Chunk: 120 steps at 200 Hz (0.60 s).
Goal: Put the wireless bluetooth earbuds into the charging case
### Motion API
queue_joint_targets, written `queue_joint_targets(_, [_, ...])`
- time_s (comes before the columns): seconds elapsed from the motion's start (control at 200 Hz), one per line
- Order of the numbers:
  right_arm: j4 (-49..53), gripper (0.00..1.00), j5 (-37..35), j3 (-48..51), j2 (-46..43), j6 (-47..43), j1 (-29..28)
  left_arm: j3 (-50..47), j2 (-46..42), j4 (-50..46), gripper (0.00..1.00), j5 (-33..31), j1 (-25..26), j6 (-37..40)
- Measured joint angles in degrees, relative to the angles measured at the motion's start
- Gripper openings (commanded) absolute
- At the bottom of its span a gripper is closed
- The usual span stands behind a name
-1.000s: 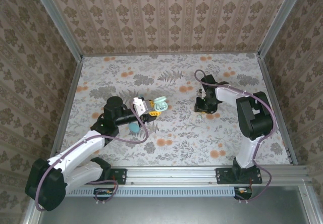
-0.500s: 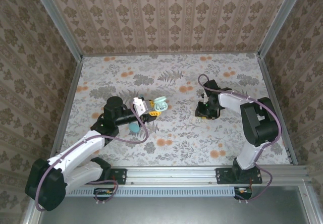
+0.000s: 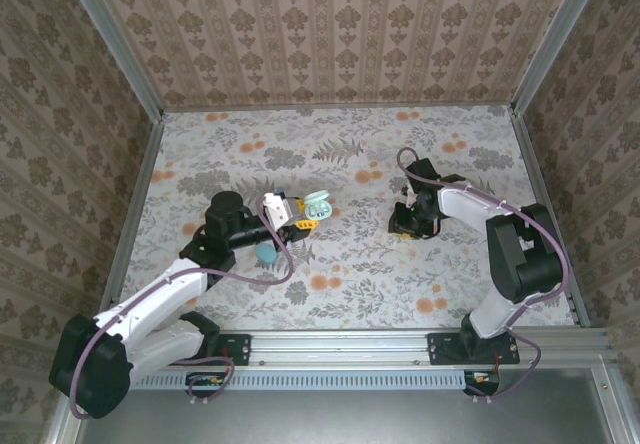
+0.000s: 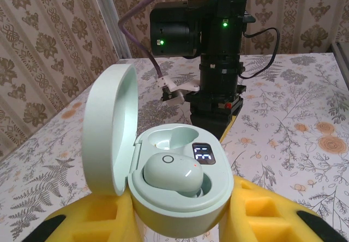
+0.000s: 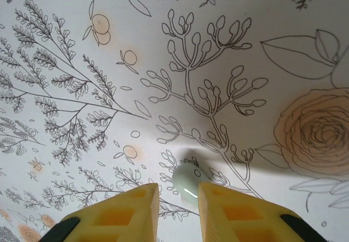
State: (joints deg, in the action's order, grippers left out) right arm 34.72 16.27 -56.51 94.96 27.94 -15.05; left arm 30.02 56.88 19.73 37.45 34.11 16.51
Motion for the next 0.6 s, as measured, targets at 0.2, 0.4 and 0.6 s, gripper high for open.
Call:
queue_joint_targets(0.2, [1.33,0.26,-1.05,-0.17,-0.2,-1.77,-0.7,0.0,0.0,0.0,0.04,0.0,0.0,0.0])
queue_joint_targets(0.4, [3.45,0.26,-2.49,-3.78,1.33,-6.51,-2.64,0.0,0.0,-0.02,0.04,0.0,0.0,0.0])
queue_joint_targets(0.6, [5.27,0.27,-3.89,-6.38,3.48,-11.58,-3.3,0.0,0.0,-0.02,0.05,-0.02,0.0,0.0])
